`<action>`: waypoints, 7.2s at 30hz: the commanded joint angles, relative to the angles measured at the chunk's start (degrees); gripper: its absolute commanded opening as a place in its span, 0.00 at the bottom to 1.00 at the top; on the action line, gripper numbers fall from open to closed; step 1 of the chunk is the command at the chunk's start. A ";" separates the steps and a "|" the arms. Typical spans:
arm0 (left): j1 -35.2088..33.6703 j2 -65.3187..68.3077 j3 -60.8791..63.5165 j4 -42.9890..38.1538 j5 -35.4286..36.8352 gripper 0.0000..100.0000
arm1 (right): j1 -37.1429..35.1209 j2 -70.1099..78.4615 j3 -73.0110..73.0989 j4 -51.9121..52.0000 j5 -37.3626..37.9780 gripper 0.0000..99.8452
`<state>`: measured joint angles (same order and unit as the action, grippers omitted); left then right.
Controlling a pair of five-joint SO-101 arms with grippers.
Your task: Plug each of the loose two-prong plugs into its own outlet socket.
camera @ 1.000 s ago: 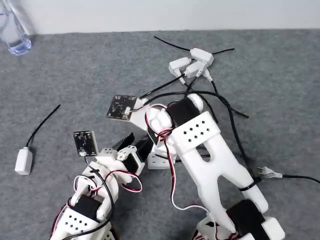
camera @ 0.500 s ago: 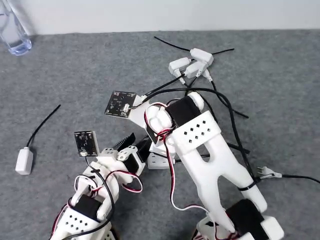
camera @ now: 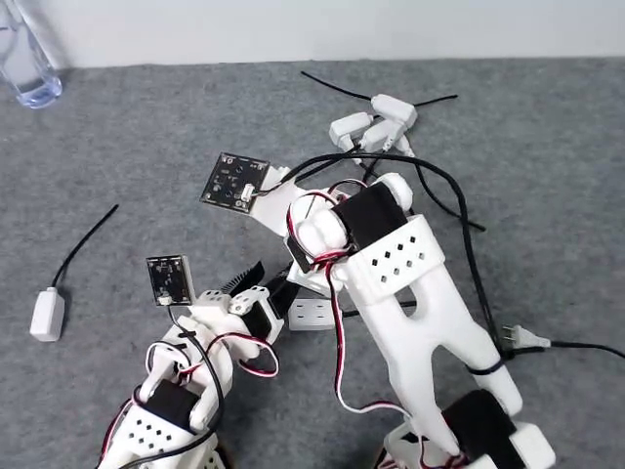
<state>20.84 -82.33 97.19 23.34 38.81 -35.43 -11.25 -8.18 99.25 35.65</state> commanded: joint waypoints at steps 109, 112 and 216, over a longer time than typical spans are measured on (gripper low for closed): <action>-32.62 -0.44 -0.40 17.93 -17.32 0.23 | -3.03 12.44 24.00 -24.48 20.92 0.01; -32.62 -0.44 -0.40 17.93 -17.32 0.23 | -3.03 12.44 27.25 -28.18 20.40 0.01; -32.62 -0.44 -0.40 17.76 -17.32 0.23 | 12.26 -23.96 19.78 -56.66 39.65 0.01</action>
<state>-12.13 -82.33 97.19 41.10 22.11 -24.79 -29.54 15.30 46.07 74.77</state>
